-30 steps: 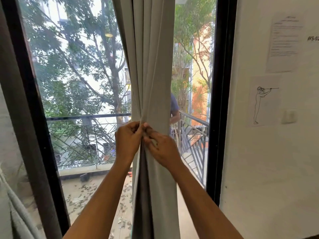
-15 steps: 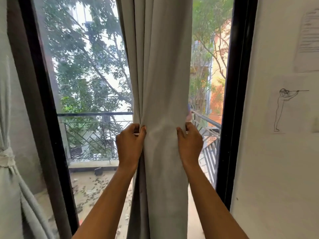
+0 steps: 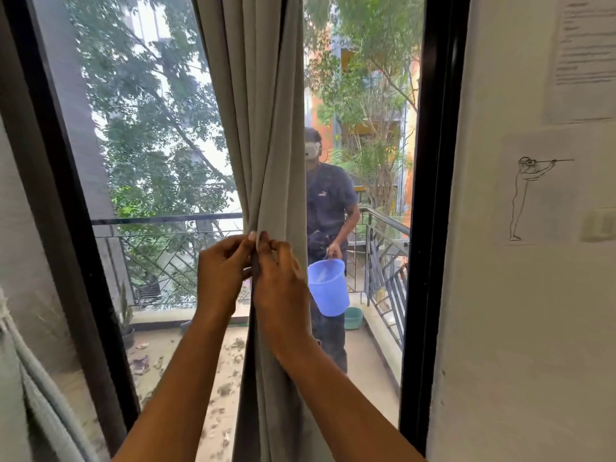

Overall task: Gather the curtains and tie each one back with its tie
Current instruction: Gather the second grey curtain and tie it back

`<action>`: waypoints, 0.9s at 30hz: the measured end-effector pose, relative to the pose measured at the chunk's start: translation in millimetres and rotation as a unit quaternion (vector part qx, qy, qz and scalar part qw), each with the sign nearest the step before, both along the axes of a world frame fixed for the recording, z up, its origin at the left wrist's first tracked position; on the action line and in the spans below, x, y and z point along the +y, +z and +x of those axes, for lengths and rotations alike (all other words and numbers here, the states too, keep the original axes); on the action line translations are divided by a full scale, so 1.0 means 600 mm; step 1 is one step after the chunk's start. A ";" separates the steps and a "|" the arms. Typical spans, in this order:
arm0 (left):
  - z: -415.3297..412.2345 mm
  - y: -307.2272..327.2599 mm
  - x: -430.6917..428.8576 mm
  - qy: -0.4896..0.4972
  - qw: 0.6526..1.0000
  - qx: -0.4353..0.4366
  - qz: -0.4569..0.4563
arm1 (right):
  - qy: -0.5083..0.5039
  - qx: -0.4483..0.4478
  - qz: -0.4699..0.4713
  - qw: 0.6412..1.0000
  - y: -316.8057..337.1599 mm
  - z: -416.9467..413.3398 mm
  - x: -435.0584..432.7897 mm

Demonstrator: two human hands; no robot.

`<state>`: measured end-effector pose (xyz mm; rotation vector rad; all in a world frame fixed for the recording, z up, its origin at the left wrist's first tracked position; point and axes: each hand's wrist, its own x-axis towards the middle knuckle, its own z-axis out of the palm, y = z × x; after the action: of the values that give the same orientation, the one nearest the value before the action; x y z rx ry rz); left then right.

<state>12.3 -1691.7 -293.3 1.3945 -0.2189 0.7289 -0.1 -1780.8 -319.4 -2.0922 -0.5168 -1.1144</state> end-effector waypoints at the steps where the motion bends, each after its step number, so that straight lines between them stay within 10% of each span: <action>1: -0.003 0.001 0.001 -0.011 1.000 -0.002 0.008 | 0.006 -0.007 0.009 1.000 -0.002 -0.003 -0.001; 7: 0.001 0.007 0.017 0.040 0.998 -0.004 0.045 | 0.196 0.016 -0.022 0.980 0.004 0.024 -0.055; 12: -0.008 0.007 0.006 0.239 0.945 -0.048 0.220 | 0.193 0.146 0.275 0.931 0.026 0.109 -0.129; 18: -0.035 0.014 -0.002 0.240 0.940 -0.036 0.240 | 0.353 0.313 0.225 0.852 0.028 0.174 -0.124; 23: -0.038 0.013 0.012 0.258 0.931 -0.043 0.255 | 0.089 0.100 0.233 0.963 0.046 0.142 -0.099; 27: -0.041 0.026 0.014 0.160 0.966 -0.015 0.204 | 0.162 -0.055 0.141 0.975 0.077 0.056 -0.095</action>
<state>-12.4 -1683.2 -277.5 1.8390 -0.1748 1.0103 33.3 -1837.9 -273.4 -1.6412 -0.6827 -1.0473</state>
